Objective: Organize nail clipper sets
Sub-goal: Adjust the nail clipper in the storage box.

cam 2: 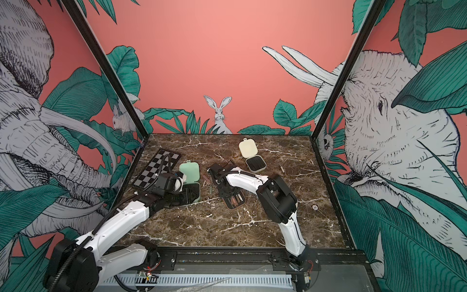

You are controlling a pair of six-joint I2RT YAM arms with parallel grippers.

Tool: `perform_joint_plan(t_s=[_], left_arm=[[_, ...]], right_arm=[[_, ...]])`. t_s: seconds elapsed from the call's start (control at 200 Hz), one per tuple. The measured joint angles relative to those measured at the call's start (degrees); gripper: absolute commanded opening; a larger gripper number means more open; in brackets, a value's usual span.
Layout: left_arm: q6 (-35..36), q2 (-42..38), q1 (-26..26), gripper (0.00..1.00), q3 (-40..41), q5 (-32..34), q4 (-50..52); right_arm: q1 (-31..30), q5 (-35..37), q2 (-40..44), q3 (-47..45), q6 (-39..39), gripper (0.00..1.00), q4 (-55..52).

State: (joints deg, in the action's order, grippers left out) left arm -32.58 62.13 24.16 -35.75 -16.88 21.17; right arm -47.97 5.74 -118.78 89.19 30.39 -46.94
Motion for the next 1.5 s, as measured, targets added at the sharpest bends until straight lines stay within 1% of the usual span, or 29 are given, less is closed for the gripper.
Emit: perform_joint_plan(t_s=[0.18, 0.365, 0.535, 0.67, 0.855, 0.975, 1.18, 1.265, 1.345, 1.5], left_arm=[[0.00, 0.00, 0.00, 0.51, 0.00, 0.00, 0.00], [0.00, 0.00, 0.00, 0.51, 0.00, 0.00, 0.00], [0.00, 0.00, 0.00, 0.51, 0.00, 0.00, 0.00], [0.00, 0.00, 0.00, 0.51, 0.00, 0.00, 0.00], [0.00, 0.00, 0.00, 0.51, 0.00, 0.00, 0.00], [-0.07, 0.00, 0.00, 0.51, 0.00, 0.00, 0.00], [-0.39, 0.00, 0.00, 0.51, 0.00, 0.00, 0.00], [-0.44, 0.00, 0.00, 0.51, 0.00, 0.00, 0.00], [-0.44, -0.02, 0.02, 0.51, 0.00, 0.00, 0.00], [-0.44, -0.04, 0.00, 0.51, 0.00, 0.00, 0.00]], right_arm=[[0.09, 0.00, 0.07, 0.02, -0.11, 0.35, -0.31], [0.09, 0.04, 0.83, -0.09, -0.20, 0.37, -0.48], [0.07, -0.20, 3.72, -1.18, -0.42, 0.37, -0.63], [0.07, -0.48, 5.64, -2.71, -0.68, 0.34, -0.61], [0.07, -1.95, 7.50, -7.76, -0.92, 0.33, -0.33], [0.11, -2.86, 8.52, -9.27, -1.07, 0.32, 0.26], [0.11, -3.65, 8.96, -10.10, -1.14, 0.28, 1.49], [0.11, -3.78, 8.96, -10.19, -1.11, 0.24, 1.73], [0.11, -3.91, 8.96, -10.19, -1.18, 0.23, 1.86], [0.11, -4.11, 8.92, -10.25, -1.29, 0.19, 2.03]])
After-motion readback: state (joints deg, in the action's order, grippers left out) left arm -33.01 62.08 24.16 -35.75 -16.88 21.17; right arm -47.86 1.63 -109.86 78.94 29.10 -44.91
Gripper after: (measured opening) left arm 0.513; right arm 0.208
